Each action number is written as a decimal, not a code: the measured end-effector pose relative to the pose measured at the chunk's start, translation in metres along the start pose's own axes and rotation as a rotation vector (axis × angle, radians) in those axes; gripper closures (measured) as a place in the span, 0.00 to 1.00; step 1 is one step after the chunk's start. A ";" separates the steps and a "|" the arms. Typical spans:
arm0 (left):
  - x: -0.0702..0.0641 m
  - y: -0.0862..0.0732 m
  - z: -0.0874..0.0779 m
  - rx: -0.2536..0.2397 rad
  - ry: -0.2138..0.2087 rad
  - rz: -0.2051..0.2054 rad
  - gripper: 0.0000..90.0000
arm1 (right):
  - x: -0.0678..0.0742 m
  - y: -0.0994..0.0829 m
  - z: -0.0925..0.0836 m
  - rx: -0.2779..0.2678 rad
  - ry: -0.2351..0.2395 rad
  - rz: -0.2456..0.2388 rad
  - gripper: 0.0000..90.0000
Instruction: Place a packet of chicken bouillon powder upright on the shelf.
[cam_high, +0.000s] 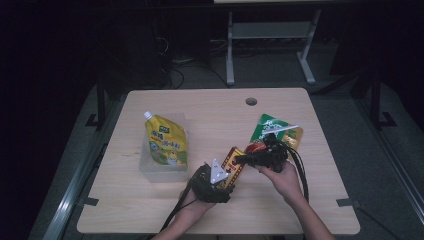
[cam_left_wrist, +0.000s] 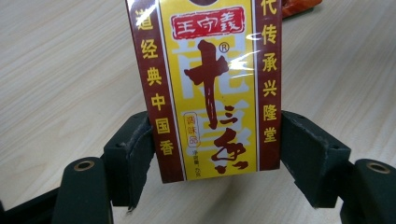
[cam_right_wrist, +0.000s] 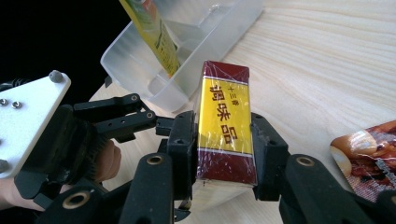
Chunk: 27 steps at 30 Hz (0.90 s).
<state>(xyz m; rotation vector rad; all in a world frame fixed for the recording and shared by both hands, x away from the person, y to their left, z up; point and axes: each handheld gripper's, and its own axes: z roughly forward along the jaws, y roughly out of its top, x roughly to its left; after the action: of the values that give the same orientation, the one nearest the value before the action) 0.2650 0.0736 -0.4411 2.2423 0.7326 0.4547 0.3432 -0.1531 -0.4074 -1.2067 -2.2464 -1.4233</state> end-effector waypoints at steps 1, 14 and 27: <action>0.000 0.000 0.000 -0.005 -0.003 0.000 0.32 | 0.001 0.000 0.000 0.006 -0.004 -0.007 0.73; -0.001 -0.001 -0.010 -0.022 -0.057 0.013 0.36 | 0.014 0.010 -0.006 0.029 -0.055 -0.101 0.74; -0.009 -0.005 -0.019 -0.020 -0.091 0.045 0.34 | 0.030 0.027 -0.008 0.056 -0.087 -0.218 0.74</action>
<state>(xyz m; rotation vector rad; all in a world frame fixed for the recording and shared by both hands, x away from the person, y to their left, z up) 0.2464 0.0807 -0.4332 2.2485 0.6289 0.3769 0.3422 -0.1389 -0.3695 -1.0528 -2.5255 -1.3943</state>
